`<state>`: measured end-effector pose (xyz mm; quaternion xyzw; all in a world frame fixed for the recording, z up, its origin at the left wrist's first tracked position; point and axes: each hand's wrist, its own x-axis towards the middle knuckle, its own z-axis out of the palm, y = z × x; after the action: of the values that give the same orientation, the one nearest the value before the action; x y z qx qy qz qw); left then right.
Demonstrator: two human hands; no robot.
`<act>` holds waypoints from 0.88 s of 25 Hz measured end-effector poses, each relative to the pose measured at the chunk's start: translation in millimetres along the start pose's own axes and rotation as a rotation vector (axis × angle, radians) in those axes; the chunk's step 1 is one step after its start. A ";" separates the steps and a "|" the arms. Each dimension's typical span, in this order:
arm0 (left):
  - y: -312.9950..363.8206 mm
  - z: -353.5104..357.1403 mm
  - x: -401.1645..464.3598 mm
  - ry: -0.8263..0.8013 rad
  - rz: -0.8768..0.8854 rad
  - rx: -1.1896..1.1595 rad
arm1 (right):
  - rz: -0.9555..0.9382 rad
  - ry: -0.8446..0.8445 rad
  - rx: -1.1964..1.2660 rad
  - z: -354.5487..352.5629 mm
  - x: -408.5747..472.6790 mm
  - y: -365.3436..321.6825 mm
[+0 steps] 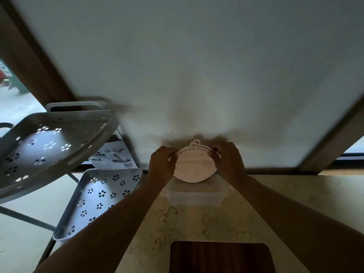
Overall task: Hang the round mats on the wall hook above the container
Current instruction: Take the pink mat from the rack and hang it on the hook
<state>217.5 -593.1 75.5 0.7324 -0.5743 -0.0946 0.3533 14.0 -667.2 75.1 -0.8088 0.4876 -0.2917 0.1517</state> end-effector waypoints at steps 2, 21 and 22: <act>-2.1 5.3 2.3 0.018 0.010 0.014 | 0.003 0.043 0.010 3.6 2.9 0.7; 4.4 21.5 13.0 0.072 0.163 0.038 | -0.161 0.126 -0.091 24.3 0.8 -18.4; 4.1 21.3 12.5 0.066 0.165 0.044 | -0.152 0.130 -0.069 24.2 1.4 -19.1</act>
<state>206.8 -613.5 65.8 0.6927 -0.6227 -0.0283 0.3627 42.8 -660.2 66.7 -0.8276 0.4433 -0.3373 0.0694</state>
